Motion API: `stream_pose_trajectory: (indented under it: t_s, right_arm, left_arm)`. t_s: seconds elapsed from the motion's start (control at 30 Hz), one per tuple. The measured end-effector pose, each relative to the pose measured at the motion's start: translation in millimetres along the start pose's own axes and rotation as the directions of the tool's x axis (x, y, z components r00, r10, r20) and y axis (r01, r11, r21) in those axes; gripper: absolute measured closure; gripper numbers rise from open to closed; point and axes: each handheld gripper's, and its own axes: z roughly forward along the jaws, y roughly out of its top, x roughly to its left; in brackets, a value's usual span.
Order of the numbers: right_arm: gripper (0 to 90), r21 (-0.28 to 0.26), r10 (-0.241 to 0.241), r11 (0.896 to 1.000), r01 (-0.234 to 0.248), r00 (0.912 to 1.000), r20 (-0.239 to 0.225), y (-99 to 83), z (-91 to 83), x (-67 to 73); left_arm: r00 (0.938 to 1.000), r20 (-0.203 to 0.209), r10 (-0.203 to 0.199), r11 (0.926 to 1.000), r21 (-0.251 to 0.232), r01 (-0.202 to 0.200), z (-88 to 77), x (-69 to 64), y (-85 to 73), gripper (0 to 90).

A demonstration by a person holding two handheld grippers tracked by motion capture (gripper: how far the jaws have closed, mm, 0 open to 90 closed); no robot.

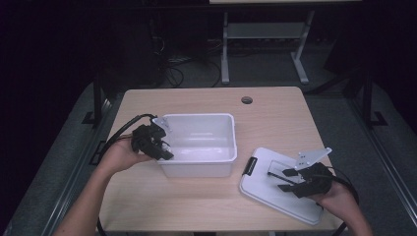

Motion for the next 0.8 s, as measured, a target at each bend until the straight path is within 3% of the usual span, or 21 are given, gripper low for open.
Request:
stream_pose_trajectory:
  t_s: [0.43,0.5,0.57,0.67,0.8]
  right_arm:
    - [44.8,-0.002,0.007,1.000,-0.007,1.0000,0.000,-0.2,-2.1,0.2]
    - [44.8,-0.004,0.006,1.000,-0.006,1.0000,0.001,-0.6,-1.9,0.0]
    - [44.8,-0.005,0.008,1.000,-0.008,1.0000,0.000,-0.6,-1.6,0.4]
    - [44.6,-0.001,0.007,1.000,-0.007,1.0000,0.001,-0.3,-1.3,0.4]
    - [44.6,-0.001,-0.001,1.000,0.001,1.0000,-0.002,1.0,-1.1,0.0]
  left_arm:
    - [0.9999,0.014,-0.005,1.0000,0.004,0.005,2.8,-0.3,0.7,59.6]
    - [0.9991,0.036,-0.022,0.9997,-0.013,0.023,2.4,1.1,-0.4,59.7]
    - [0.9998,0.005,-0.021,0.9997,-0.009,0.021,3.0,1.0,-1.0,59.6]
    - [0.9999,0.000,-0.017,0.9998,0.011,0.017,5.0,1.5,-2.7,59.6]
    - [0.9998,-0.006,-0.017,0.9999,0.004,0.017,6.0,1.7,-3.8,59.5]
